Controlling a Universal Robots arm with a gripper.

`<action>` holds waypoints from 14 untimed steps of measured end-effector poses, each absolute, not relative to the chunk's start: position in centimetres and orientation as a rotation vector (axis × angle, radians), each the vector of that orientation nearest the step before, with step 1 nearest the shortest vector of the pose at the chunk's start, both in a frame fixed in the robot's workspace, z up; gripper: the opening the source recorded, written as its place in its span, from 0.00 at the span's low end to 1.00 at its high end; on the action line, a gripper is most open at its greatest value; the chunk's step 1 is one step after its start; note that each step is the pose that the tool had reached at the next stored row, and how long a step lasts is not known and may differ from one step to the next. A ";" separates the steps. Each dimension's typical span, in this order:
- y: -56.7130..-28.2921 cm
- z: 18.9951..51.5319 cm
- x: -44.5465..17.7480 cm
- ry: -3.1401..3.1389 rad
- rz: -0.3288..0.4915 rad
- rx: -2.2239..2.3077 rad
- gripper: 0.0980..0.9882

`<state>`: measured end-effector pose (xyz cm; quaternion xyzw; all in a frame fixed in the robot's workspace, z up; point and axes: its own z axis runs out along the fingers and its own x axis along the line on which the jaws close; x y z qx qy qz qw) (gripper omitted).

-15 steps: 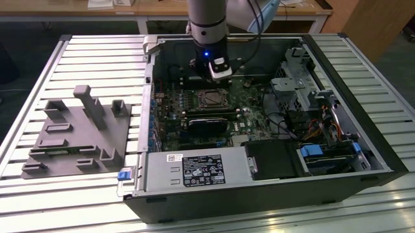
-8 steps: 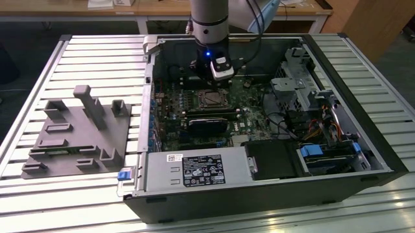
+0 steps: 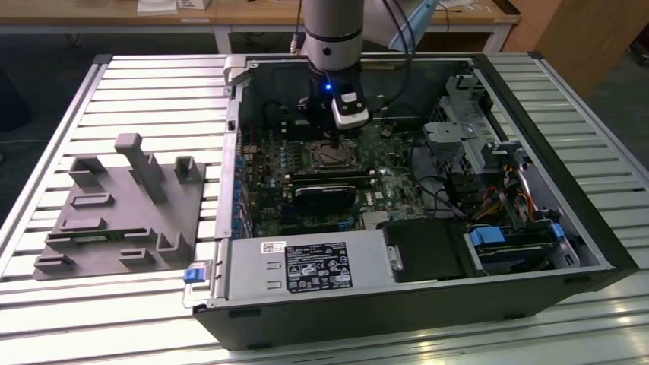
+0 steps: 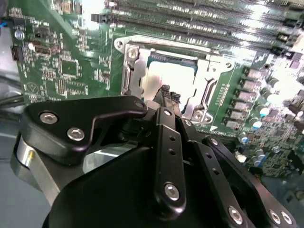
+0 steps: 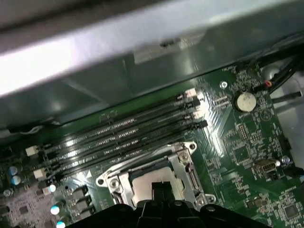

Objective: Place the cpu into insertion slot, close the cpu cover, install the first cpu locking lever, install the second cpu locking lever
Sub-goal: 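Install the first cpu locking lever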

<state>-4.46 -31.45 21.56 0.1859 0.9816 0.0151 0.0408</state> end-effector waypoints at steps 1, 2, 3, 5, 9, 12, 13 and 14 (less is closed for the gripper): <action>-31.6 21.5 -4.4 3.008 0.046 0.570 0.01; -31.8 21.5 -4.4 3.010 0.045 0.571 0.01; -31.9 21.5 -4.4 3.012 0.045 0.571 0.01; -32.1 21.5 -4.4 3.015 0.044 0.572 0.01; -32.1 21.5 -4.4 3.016 0.043 0.573 0.01; -32.1 21.5 -4.4 3.016 0.044 0.573 0.01; -32.1 21.5 -4.4 3.016 0.043 0.573 0.01; -32.1 21.6 -4.4 3.016 0.043 0.573 0.01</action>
